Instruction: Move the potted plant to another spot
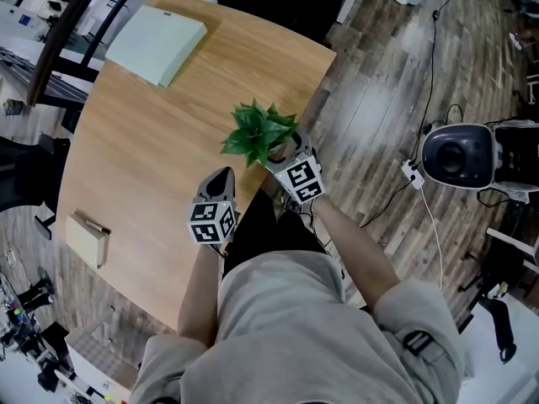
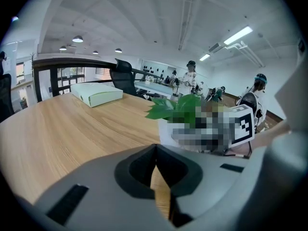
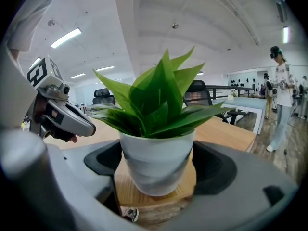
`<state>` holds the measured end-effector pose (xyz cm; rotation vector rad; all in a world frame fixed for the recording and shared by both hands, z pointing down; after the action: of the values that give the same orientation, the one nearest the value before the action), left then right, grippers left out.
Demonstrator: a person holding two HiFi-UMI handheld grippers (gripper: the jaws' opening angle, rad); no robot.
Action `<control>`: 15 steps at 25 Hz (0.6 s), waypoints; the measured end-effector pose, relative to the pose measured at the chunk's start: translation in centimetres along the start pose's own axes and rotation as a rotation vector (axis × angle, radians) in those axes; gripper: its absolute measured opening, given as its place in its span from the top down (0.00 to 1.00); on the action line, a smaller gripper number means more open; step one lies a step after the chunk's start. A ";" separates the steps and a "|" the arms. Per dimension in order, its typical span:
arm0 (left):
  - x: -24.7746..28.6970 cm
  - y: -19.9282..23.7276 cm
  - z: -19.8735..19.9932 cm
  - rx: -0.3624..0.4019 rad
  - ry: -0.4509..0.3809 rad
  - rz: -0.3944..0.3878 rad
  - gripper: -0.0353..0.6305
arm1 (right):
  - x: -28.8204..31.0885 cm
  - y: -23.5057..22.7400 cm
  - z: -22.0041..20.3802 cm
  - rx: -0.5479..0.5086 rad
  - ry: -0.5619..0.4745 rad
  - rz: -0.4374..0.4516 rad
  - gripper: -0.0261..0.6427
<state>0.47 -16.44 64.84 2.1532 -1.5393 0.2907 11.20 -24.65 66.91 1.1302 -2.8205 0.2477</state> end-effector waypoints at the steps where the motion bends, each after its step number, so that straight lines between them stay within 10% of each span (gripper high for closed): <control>1: -0.1 0.0 -0.1 -0.001 0.001 0.001 0.93 | -0.1 0.0 -0.1 -0.002 0.002 -0.001 0.27; 15: -0.6 0.7 -0.6 -0.021 -0.004 0.023 0.93 | 0.3 0.8 -1.0 -0.031 0.040 0.008 0.27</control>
<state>-0.39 -15.83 65.23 2.1218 -1.5636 0.2770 10.45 -24.15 67.87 1.0951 -2.7847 0.2242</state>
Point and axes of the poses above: the fingertips, and each gripper's own axes: x forward along the fingers, y to its left, z out of its top, the point moved 1 cm from there along -x, backward along the fingers, and after that the axes turned 14 degrees about -y, right-handed, at the moved point
